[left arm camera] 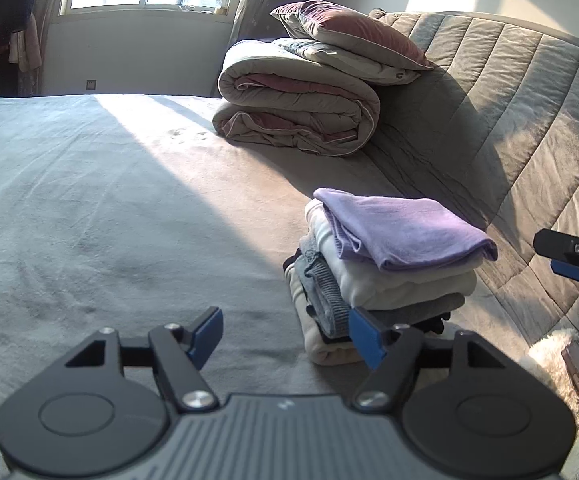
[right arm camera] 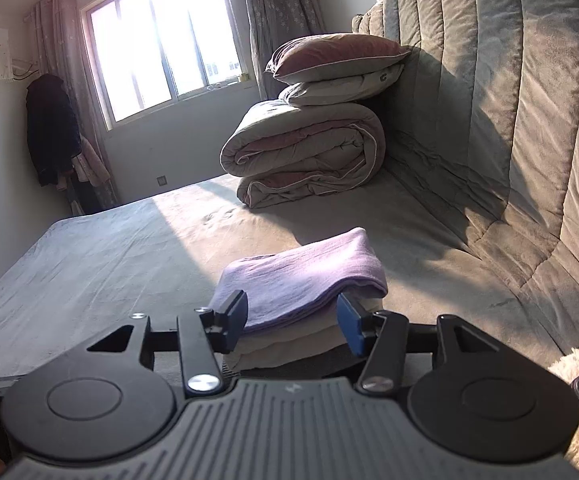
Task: Fold clothes
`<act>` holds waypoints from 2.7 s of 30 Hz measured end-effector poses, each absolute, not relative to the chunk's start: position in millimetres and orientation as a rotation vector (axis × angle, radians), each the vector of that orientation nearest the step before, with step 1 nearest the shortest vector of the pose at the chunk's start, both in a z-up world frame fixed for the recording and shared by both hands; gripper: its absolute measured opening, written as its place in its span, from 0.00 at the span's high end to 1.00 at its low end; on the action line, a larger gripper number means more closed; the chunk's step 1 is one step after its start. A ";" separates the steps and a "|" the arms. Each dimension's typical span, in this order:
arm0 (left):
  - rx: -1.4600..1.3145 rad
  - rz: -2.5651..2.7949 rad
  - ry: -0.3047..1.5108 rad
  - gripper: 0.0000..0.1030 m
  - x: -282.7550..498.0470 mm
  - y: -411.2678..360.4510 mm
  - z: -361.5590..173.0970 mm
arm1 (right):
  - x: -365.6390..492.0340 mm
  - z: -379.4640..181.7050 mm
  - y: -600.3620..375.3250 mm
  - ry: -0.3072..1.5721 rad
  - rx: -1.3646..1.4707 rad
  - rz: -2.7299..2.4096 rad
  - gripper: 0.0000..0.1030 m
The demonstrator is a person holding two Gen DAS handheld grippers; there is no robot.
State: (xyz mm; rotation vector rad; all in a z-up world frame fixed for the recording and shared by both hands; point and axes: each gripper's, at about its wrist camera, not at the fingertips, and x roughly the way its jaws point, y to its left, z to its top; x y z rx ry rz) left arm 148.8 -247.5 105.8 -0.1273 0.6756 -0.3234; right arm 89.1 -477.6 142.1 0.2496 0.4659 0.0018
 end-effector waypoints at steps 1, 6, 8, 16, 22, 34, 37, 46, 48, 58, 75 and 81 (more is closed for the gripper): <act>-0.120 -0.318 0.680 0.22 143.6 -245.8 109.5 | 83.3 146.0 -472.9 0.468 0.249 -0.006 0.33; -0.088 -0.348 0.724 0.14 121.5 -244.5 125.3 | 62.5 156.4 -456.9 0.511 0.255 -0.045 0.30; -0.076 -0.357 0.738 0.11 112.1 -244.6 130.1 | 54.1 156.3 -452.8 0.545 0.276 -0.066 0.30; -0.027 -0.350 0.765 0.01 81.3 -242.1 147.0 | 32.0 158.7 -441.6 0.633 0.314 -0.105 0.28; 0.010 -0.349 0.813 0.01 63.6 -237.7 152.0 | 14.7 161.9 -425.0 0.646 0.287 -0.104 0.17; 0.065 -0.329 0.807 0.01 40.8 -230.0 158.0 | -5.3 164.9 -397.3 0.682 0.210 -0.167 0.00; 0.067 -0.326 0.810 0.01 37.7 -227.9 158.5 | -7.0 161.6 -394.1 0.697 0.197 -0.186 0.00; 0.085 -0.309 0.818 0.01 33.7 -220.4 157.2 | -8.9 157.3 -384.6 0.686 0.181 -0.199 0.00; 0.090 -0.304 0.819 0.01 33.6 -219.3 157.0 | -8.7 156.9 -382.3 0.684 0.180 -0.202 0.00; 0.121 -0.281 0.824 0.01 34.3 -216.6 153.1 | -5.8 152.9 -373.3 0.697 0.171 -0.188 0.00; 0.191 -0.254 0.808 0.01 27.6 -220.6 153.4 | -9.0 151.2 -373.0 0.712 0.162 -0.192 0.00; 0.193 -0.233 0.779 0.01 15.6 -210.5 158.6 | -19.0 153.4 -367.4 0.714 0.145 -0.180 0.00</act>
